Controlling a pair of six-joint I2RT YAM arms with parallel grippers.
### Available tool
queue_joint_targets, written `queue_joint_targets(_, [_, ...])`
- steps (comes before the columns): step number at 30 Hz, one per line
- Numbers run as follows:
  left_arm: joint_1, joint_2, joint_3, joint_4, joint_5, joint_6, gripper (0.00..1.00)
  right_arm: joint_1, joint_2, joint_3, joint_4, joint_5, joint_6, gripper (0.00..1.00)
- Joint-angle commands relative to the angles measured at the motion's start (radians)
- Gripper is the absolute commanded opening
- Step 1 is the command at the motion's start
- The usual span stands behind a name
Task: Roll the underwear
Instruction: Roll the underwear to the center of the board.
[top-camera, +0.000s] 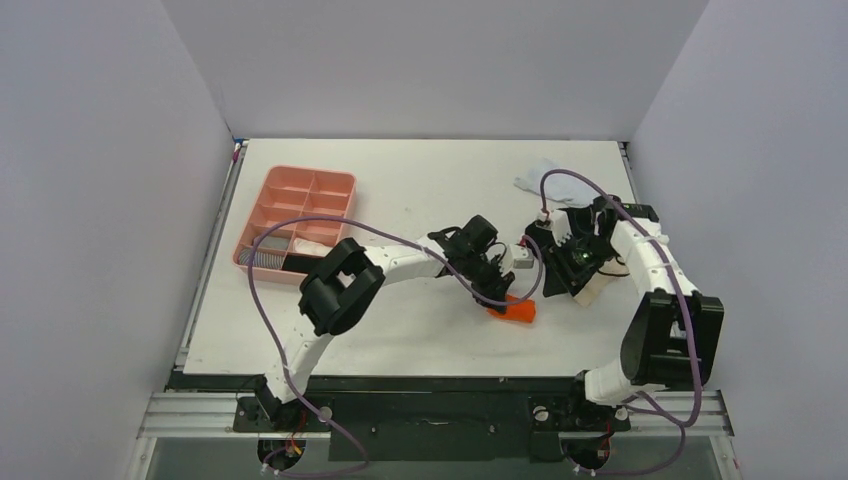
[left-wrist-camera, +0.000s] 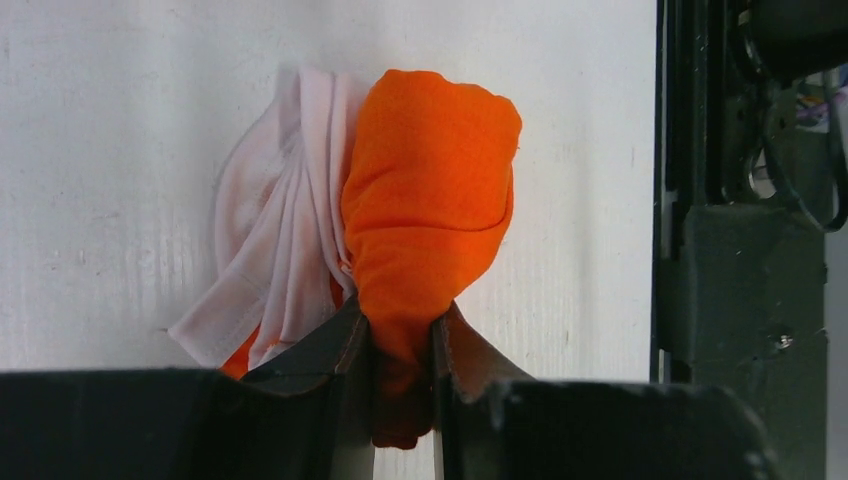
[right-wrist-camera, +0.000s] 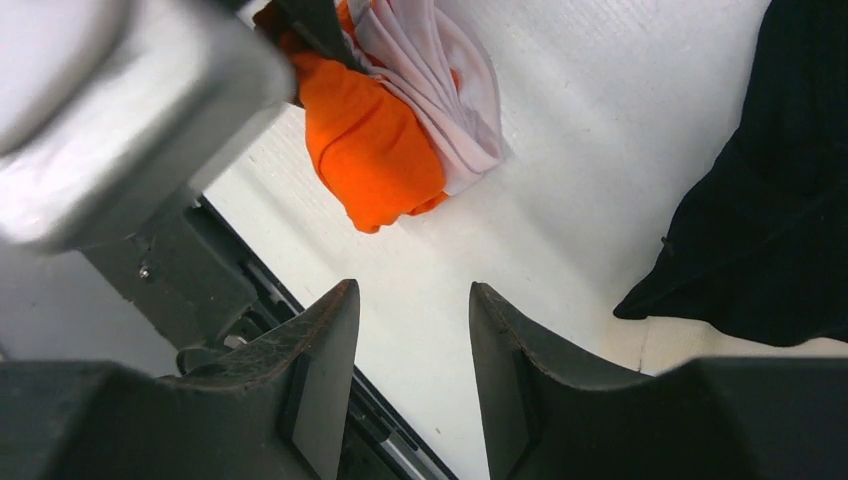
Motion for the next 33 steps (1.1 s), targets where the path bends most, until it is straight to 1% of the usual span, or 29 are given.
queue_joint_targets(1, [0.005,0.159,0.059,-0.271,-0.009,-0.048,0.00,-0.007,-0.140,-0.089,0.157,0.000,0.034,0.41])
queue_joint_targets(4, [0.021,0.216,0.147,-0.332,0.041,-0.079,0.00,0.007,-0.230,-0.140,0.210,0.014,0.054,0.42])
queue_joint_targets(7, [0.043,0.281,0.211,-0.395,0.102,-0.114,0.00,0.046,-0.298,-0.209,0.291,0.066,0.089,0.43])
queue_joint_targets(9, [0.051,0.308,0.243,-0.419,0.121,-0.131,0.00,0.095,-0.342,-0.249,0.337,0.120,0.113,0.44])
queue_joint_targets(12, [0.057,0.341,0.302,-0.469,0.133,-0.144,0.00,0.204,-0.406,-0.315,0.398,0.206,0.155,0.45])
queue_joint_targets(17, [0.062,0.381,0.355,-0.501,0.125,-0.168,0.00,0.316,-0.466,-0.355,0.469,0.345,0.183,0.48])
queue_joint_targets(19, [0.063,0.390,0.366,-0.505,0.123,-0.176,0.00,0.360,-0.476,-0.367,0.480,0.386,0.189,0.50])
queue_joint_targets(23, [0.066,0.411,0.397,-0.531,0.119,-0.182,0.00,0.509,-0.475,-0.398,0.506,0.497,0.207,0.53])
queue_joint_targets(27, [0.067,0.426,0.418,-0.552,0.113,-0.182,0.00,0.628,-0.444,-0.411,0.528,0.596,0.224,0.55])
queue_joint_targets(30, [0.067,0.433,0.425,-0.560,0.108,-0.182,0.00,0.678,-0.414,-0.413,0.544,0.663,0.216,0.56])
queue_joint_targets(33, [0.068,0.436,0.434,-0.566,0.106,-0.184,0.00,0.714,-0.371,-0.407,0.551,0.687,0.200,0.57])
